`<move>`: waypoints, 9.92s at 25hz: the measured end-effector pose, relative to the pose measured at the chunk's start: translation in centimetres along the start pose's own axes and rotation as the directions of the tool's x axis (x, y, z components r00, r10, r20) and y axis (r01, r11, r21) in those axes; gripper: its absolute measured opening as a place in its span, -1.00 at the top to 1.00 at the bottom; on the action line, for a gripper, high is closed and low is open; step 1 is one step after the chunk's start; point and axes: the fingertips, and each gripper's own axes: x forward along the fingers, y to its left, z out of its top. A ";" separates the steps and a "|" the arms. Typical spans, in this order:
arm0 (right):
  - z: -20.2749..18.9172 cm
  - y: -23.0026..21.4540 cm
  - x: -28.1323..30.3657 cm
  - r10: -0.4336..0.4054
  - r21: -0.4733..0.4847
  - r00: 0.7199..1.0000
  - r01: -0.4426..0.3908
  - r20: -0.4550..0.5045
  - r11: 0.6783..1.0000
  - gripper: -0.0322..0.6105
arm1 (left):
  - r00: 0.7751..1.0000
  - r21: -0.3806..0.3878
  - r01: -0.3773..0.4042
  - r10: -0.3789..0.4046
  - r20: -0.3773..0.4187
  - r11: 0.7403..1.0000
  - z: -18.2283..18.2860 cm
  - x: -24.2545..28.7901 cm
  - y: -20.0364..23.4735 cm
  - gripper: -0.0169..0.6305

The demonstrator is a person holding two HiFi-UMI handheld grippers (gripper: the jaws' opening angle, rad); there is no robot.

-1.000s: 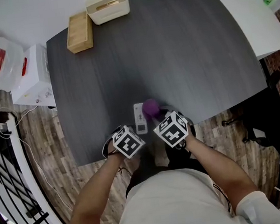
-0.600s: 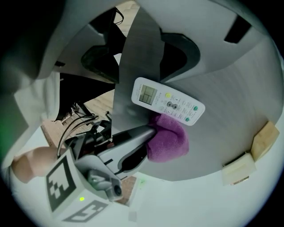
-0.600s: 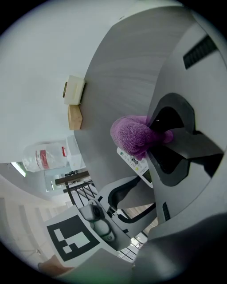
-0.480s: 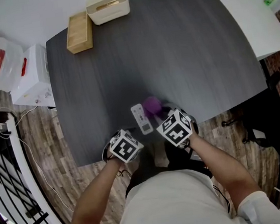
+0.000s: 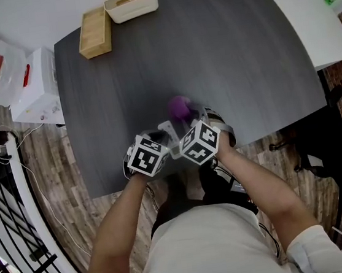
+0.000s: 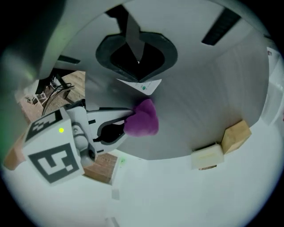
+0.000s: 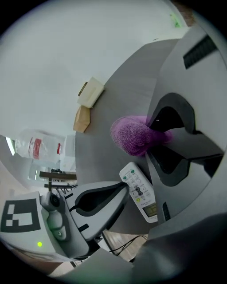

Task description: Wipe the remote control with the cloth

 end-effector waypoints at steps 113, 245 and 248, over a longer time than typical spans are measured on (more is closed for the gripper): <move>6.3 3.9 -10.7 0.248 -0.298 0.936 -0.169 0.250 0.939 0.60 | 0.416 -0.318 0.908 -0.506 0.756 0.271 5.1 -8.9 -4.0 0.26; 1.3 -0.7 -21.3 -0.115 0.633 0.920 -0.163 0.374 0.757 0.60 | 0.476 -0.272 0.742 -0.195 0.858 0.613 -3.2 -21.7 -2.8 0.92; 1.0 -0.1 -23.8 -0.131 0.636 0.901 -0.182 0.412 0.750 0.60 | 0.429 -0.245 0.746 -0.166 0.888 0.619 -4.1 -24.1 -4.7 0.91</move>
